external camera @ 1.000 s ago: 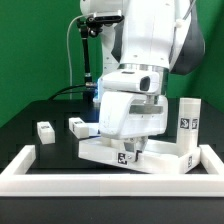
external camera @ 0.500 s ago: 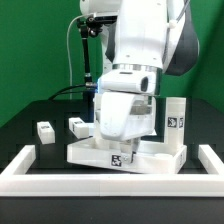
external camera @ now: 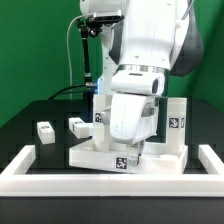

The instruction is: Assemble desk

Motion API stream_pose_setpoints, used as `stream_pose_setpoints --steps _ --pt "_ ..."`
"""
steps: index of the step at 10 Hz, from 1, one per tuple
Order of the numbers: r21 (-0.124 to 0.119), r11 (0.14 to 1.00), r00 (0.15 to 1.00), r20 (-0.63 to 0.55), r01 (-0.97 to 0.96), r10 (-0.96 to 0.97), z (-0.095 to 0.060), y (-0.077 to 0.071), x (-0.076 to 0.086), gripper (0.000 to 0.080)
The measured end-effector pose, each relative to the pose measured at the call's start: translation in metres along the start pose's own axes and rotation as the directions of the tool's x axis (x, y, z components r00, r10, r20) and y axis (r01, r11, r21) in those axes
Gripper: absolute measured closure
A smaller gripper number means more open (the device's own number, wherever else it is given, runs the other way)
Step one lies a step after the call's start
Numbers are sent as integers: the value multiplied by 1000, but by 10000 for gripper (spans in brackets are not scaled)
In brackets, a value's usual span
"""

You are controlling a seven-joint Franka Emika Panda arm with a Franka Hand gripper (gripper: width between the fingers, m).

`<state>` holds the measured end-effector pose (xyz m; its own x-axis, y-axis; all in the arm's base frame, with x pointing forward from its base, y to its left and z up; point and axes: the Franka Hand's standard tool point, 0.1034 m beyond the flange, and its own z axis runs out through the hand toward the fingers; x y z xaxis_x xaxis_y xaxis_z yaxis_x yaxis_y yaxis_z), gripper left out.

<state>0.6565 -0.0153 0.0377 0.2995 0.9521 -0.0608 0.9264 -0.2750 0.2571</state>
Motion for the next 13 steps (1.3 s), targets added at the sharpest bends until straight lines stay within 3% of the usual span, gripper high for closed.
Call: stream_pose_setpoints --steps 1,4,6,10,11,12,13 --pt "-36 998 998 -17 58 -58 3 2 9 734" --pt "-55 993 993 -47 102 -104 8 -3 40 719" --pt "-52 995 995 -32 88 -90 5 2 56 712" --pt "-45 989 990 -3 143 -143 5 3 59 712" --pt "-45 989 990 -2 142 -142 5 3 59 611" --pt "-44 989 990 -2 142 -142 5 3 58 460" --pt "-44 989 990 -2 141 -141 5 3 58 460"
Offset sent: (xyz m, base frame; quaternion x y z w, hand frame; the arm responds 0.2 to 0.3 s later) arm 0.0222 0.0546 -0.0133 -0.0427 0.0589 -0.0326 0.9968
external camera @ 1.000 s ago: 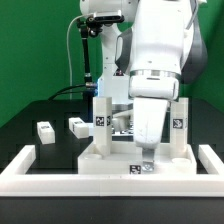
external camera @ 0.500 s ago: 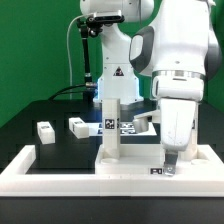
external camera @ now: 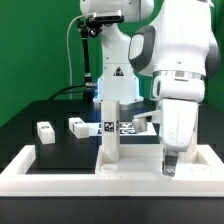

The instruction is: Assemble desk

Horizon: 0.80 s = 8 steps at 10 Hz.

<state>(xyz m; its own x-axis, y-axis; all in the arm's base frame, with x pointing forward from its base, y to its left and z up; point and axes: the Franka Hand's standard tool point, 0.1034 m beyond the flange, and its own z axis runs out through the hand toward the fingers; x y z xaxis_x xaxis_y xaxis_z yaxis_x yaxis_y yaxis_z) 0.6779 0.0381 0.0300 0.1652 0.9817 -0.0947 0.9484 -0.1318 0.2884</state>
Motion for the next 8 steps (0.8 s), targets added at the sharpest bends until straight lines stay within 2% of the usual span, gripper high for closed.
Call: stream_pose_setpoints --steps 1,2,3,8 --pt "0 1000 1000 0 -1 1 0 0 0 311" --pt "0 1000 1000 0 -1 1 0 0 -1 202" --pt "0 1000 1000 1 -1 1 0 0 -1 164" --pt "1 1000 1000 1 -4 4 1 0 -3 150"
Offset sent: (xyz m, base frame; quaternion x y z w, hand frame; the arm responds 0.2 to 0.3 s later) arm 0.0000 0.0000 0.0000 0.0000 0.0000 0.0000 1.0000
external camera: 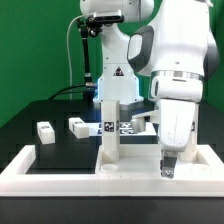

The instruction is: Assemble desk

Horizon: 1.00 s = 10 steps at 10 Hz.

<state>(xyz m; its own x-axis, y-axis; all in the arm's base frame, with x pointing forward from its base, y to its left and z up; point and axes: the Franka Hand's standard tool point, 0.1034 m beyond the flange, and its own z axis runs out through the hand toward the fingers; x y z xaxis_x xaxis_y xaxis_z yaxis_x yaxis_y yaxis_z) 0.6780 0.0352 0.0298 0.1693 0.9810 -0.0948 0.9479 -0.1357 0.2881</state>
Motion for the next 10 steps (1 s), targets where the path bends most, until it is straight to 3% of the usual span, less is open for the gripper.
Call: stream_pose_setpoints --steps 2,3,4,5,6,10 --pt "-1 1000 1000 0 -1 1 -1 1 -1 150" --pt "5 1000 1000 12 -6 6 -14 5 -6 150" --pt "20 999 999 24 -30 29 -52 11 -20 150" --pt "9 999 998 27 -50 50 -73 19 -32 150" --pt "0 995 995 33 -97 97 -80 27 -38 150" --pt "5 935 934 36 -355 354 -74 21 -36 150"
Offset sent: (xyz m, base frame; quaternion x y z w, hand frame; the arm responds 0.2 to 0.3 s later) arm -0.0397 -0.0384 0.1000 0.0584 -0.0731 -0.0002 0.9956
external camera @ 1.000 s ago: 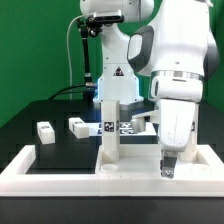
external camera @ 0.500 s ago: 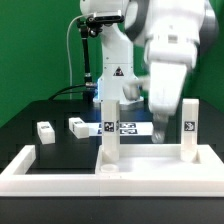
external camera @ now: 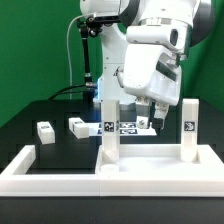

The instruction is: Assemble desk

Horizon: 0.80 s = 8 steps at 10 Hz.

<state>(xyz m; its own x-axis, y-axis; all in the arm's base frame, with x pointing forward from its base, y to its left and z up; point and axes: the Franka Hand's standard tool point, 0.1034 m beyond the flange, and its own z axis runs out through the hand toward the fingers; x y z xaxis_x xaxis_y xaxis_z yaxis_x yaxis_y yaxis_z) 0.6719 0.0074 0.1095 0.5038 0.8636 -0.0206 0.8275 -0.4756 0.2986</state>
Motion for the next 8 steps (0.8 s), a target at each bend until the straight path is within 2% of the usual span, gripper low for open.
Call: stream_pose_setpoints --steps 1,2,4,5,6,8 --pt "25 993 993 8 -117 117 -6 -1 -7 150" --pt "46 984 985 19 -170 169 -22 -5 -20 150" --pt "85 962 965 55 -261 257 -53 -22 -58 150" --pt "119 951 956 99 -285 274 -62 -32 -81 150" --pt "117 950 955 97 -289 279 -64 -34 -93 150" --pt "128 949 955 115 -287 273 -62 -37 -89 150"
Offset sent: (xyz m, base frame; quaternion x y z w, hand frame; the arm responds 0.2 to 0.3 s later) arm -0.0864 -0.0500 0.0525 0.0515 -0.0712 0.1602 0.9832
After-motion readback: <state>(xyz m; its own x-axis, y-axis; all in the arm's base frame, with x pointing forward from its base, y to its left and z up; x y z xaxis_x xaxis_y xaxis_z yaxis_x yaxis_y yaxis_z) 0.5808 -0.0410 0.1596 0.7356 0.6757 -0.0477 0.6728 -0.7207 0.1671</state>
